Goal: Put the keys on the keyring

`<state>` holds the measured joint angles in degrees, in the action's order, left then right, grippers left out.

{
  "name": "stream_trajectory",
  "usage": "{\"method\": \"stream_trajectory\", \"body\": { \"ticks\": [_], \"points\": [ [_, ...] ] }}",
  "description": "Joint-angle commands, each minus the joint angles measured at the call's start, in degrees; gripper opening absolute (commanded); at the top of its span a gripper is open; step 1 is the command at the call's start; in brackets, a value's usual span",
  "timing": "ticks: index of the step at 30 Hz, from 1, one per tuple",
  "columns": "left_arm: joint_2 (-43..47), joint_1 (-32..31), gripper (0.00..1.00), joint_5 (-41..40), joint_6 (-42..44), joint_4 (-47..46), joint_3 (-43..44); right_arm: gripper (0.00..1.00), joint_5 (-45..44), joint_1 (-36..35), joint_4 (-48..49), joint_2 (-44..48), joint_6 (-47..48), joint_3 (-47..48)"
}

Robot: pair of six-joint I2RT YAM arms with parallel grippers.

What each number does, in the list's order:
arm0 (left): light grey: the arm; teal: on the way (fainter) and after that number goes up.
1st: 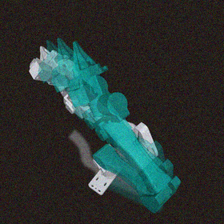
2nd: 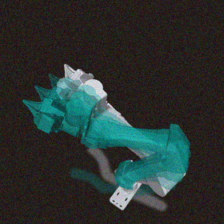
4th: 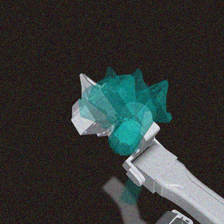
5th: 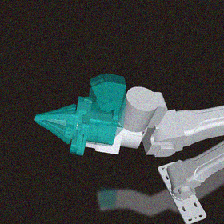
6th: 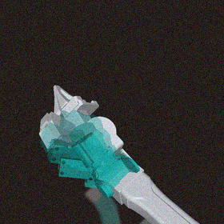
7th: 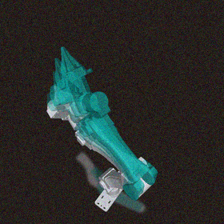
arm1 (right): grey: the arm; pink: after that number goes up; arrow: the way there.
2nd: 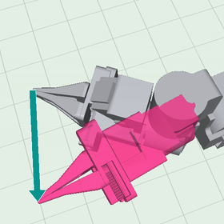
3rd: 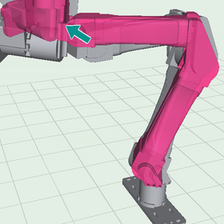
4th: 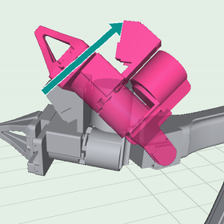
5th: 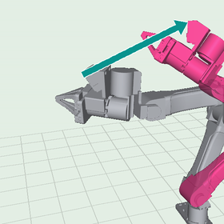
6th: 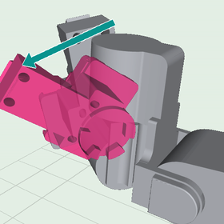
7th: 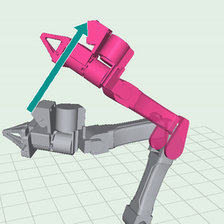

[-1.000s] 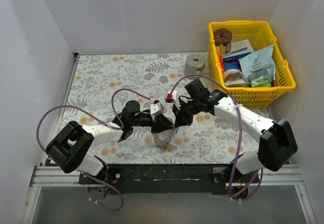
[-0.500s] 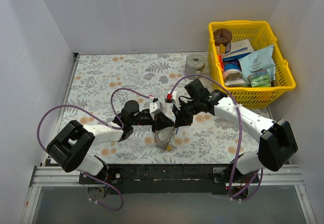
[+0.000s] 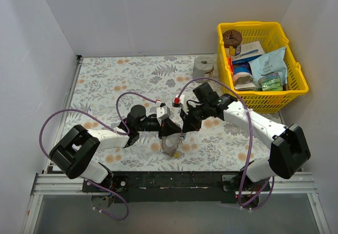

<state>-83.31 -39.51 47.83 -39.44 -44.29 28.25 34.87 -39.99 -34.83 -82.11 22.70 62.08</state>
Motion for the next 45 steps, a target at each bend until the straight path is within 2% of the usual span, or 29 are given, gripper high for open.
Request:
{"method": "stream_trajectory", "body": {
  "ticks": [1,9,12,13,15,16,19,22,29,39,42,45],
  "points": [
    [-0.54,-0.22,0.00,0.24,0.42,-0.53,1.63,0.01,1.87,-0.18,1.34,1.16,-0.02,0.58],
    [0.86,-0.22,0.00,-2.83,-2.48,-6.06,-1.09,0.01,3.09,-0.18,2.48,1.16,-0.37,0.76],
    [1.74,-0.22,0.00,-4.76,-4.59,-10.80,-3.45,0.17,3.36,-0.18,3.36,1.68,-0.37,0.76],
    [1.92,-0.22,0.00,-5.46,-5.03,-13.08,-4.16,0.28,3.27,-0.18,3.97,2.03,-0.37,0.58],
    [2.36,-0.22,0.00,-7.30,-6.34,-15.11,-6.00,0.37,2.66,-0.18,4.42,3.17,-0.37,0.32],
    [2.45,-0.22,0.00,-7.93,-6.61,-16.95,-6.62,0.44,2.31,-0.18,4.85,3.70,-0.37,-0.03],
    [2.97,-0.22,0.00,-9.77,-7.75,-20.64,-8.99,0.55,1.34,0.00,7.49,6.07,-1.34,-1.08],
    [3.76,-0.22,0.00,-11.09,-8.63,-24.60,-11.10,0.61,1.69,0.96,11.09,8.27,-2.92,-3.19],
    [5.52,-0.04,0.00,-11.54,-9.78,-29.62,-13.57,0.60,5.99,2.55,12.94,8.19,-3.80,-4.78],
    [7.72,-0.04,0.00,-10.48,-8.11,-24.79,-12.08,0.55,10.13,2.46,14.44,5.47,-6.70,-3.90],
    [7.90,0.04,0.00,-10.04,-8.11,-24.44,-11.90,0.50,10.13,2.46,14.53,4.76,-6.97,-3.81],
    [8.07,0.04,0.00,-9.87,-8.28,-24.61,-11.99,0.38,10.48,2.46,13.82,3.71,-6.61,-3.55]
  ]
}}
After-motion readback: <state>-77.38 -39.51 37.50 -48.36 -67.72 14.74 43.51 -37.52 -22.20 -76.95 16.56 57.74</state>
